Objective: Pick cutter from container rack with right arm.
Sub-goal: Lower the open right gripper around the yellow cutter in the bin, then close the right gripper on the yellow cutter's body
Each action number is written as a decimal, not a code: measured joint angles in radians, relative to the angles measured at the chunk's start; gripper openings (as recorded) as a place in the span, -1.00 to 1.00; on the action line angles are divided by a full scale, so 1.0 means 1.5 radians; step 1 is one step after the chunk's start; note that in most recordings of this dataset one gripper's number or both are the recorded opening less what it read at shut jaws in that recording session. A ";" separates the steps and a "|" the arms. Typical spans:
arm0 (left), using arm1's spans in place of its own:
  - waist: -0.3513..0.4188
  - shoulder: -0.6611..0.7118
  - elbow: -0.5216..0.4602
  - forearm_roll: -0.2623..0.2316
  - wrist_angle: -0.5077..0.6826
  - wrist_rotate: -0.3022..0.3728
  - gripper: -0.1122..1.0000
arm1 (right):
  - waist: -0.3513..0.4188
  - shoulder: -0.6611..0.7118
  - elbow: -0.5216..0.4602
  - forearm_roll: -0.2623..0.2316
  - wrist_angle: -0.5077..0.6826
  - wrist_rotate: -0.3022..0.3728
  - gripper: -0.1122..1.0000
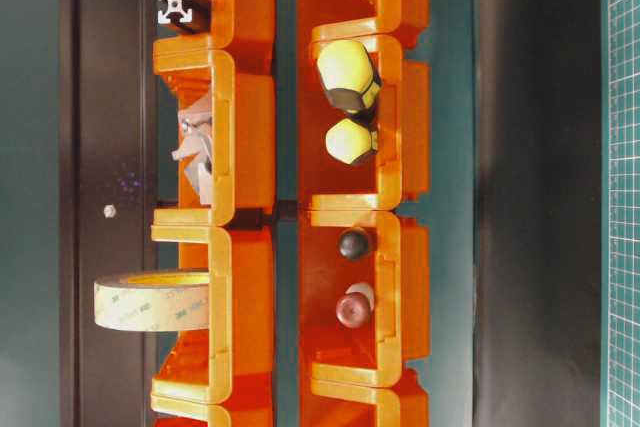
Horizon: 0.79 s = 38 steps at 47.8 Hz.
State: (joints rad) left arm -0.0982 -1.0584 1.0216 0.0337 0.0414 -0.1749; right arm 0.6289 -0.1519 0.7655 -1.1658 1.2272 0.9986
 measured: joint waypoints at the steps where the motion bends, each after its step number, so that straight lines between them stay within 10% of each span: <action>1: 0.000 -0.001 0.001 0.000 0.001 0.000 -0.78 | -0.003 0.002 0.000 -0.001 0.001 0.000 0.32; 38: -0.002 -0.008 0.001 0.000 0.002 0.000 -0.78 | -0.088 0.016 0.013 -0.042 -0.056 0.002 0.25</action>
State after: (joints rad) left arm -0.1012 -1.0707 1.0232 0.0337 0.0445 -0.1749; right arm 0.4970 -0.1273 0.7854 -1.2287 1.1428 1.0017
